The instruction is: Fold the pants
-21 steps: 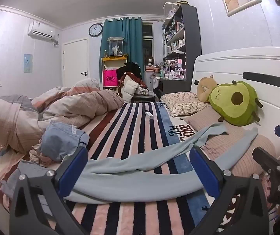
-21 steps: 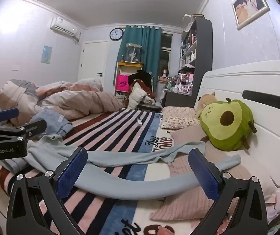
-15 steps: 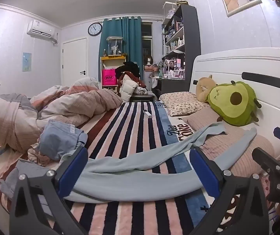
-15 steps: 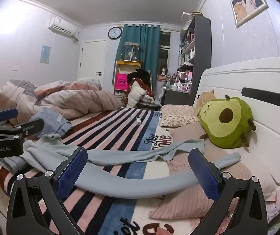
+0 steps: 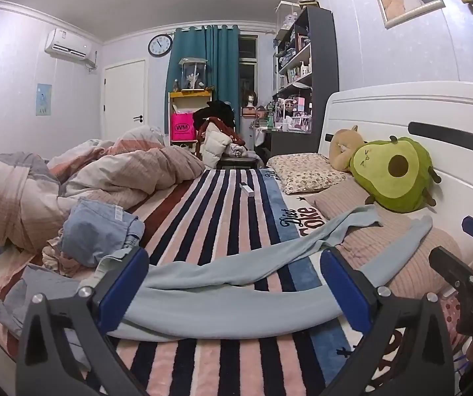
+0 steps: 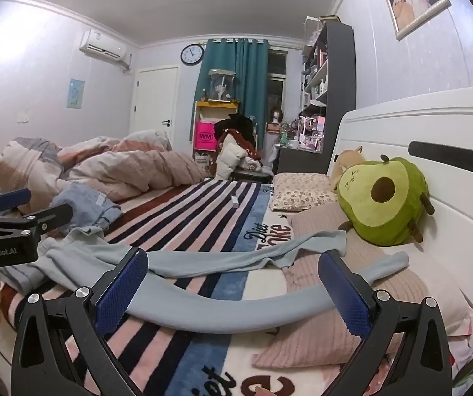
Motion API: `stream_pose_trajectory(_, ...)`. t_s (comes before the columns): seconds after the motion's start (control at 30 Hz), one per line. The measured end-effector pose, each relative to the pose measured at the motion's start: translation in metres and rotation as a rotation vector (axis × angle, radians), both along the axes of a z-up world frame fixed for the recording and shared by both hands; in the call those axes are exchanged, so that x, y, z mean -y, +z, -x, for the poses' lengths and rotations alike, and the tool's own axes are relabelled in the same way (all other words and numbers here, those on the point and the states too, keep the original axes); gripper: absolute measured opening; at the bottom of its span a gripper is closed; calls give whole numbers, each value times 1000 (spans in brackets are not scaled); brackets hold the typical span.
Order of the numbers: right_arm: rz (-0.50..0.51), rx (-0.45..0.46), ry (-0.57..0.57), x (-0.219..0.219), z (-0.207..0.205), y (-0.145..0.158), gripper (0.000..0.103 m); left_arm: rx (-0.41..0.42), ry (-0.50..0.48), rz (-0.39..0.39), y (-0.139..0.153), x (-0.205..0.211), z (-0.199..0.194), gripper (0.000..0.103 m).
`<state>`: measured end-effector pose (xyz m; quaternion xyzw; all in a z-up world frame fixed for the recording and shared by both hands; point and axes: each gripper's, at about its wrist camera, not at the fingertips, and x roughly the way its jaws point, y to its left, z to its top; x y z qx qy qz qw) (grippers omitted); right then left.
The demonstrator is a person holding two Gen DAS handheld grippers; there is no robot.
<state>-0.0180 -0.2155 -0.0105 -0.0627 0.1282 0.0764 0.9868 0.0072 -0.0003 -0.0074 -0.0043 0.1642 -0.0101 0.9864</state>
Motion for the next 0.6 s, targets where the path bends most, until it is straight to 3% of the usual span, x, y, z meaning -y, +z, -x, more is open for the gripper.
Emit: stream_pose_trajectory(0.6,-9,-15,14,-2,-9,-4,103,-8,-3,20,-5,-8,-8,102)
